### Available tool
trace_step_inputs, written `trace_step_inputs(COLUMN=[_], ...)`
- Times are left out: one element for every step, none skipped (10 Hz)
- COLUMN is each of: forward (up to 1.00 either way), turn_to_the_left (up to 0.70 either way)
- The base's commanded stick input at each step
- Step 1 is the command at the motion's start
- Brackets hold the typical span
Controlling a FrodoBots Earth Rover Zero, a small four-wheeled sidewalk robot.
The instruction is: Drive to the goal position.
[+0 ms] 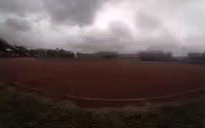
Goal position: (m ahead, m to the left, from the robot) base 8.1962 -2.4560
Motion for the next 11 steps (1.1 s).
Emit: trace_step_inputs(forward=[0.12, 0.35, 0.5, 0.5, 0.5, 0.5, 0.5, 0.5, 0.5, 0.5, 0.5], turn_to_the_left=[0.0, 0.0, 0.0, 0.0, 0.0, 0.0, 0.0, 0.0, 0.0, 0.0, 0.0])
